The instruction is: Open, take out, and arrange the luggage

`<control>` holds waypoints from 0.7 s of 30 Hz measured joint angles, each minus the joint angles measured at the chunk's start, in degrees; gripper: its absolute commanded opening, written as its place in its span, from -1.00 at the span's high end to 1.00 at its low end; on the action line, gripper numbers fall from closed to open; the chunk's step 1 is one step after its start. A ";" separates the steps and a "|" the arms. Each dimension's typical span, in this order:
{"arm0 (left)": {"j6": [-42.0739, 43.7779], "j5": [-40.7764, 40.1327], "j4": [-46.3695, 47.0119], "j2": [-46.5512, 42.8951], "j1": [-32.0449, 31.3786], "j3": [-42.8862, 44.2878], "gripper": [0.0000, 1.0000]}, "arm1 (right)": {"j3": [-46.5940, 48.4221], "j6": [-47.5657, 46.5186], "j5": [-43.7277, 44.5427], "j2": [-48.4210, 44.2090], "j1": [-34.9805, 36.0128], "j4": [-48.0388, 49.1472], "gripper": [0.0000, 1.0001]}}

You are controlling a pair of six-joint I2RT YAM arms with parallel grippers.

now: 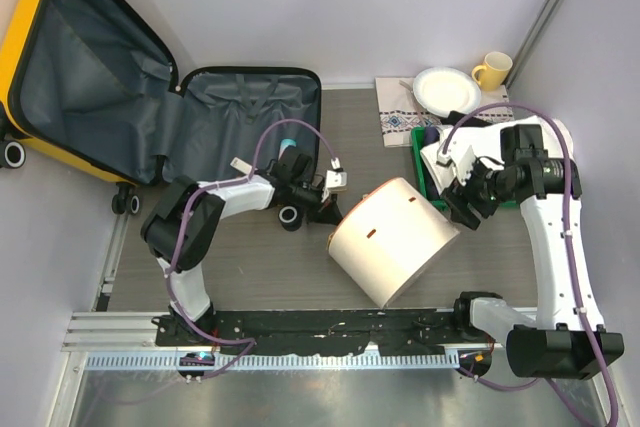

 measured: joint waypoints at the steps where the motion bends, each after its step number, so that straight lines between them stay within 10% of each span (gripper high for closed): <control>1: 0.17 0.04 -0.61 0.00 -0.17 0.00 1.00 | 1.09 0.79 -0.28 0.57 0.00 -0.26 -0.45; 8: 0.02 0.37 -1.18 -0.26 -2.03 -0.24 0.13 | 7.15 6.78 -0.42 3.37 0.04 -0.26 -0.35; 21: -2.40 -0.42 -1.92 -4.85 1.16 -1.88 -0.07 | -9.27 0.92 11.69 -9.27 -0.24 -1.07 0.11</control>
